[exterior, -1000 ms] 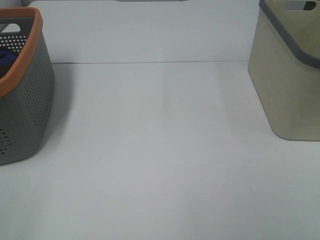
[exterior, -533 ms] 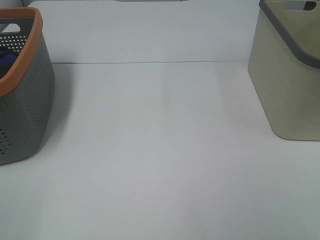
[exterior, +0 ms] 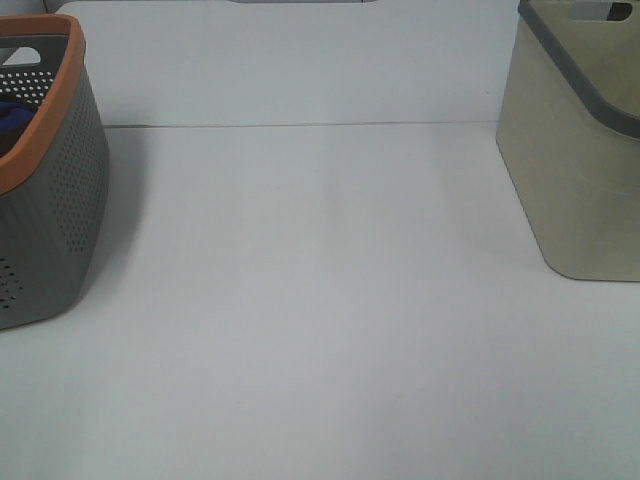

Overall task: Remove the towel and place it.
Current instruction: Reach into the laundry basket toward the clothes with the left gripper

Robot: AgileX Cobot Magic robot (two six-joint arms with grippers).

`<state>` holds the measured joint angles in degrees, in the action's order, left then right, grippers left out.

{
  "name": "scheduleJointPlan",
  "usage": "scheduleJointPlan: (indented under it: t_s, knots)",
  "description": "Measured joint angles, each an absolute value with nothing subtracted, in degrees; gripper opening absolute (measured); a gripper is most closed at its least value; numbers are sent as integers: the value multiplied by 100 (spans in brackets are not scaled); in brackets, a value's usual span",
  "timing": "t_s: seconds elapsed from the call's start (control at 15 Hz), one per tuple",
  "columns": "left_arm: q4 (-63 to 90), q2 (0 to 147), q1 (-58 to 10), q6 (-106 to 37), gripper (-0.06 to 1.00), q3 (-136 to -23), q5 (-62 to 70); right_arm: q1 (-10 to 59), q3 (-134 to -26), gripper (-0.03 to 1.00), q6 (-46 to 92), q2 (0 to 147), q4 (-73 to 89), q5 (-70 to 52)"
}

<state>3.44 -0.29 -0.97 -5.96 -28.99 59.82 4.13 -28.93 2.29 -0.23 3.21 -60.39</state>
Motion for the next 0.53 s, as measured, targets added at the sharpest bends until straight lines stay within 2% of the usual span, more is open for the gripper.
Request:
scheduleJointPlan:
  t_s: [0.53]
  knots:
    - [344, -29, -97, -596, 99, -2899, 5982, 413, -2893, 74, 229, -23, 321, -6039]
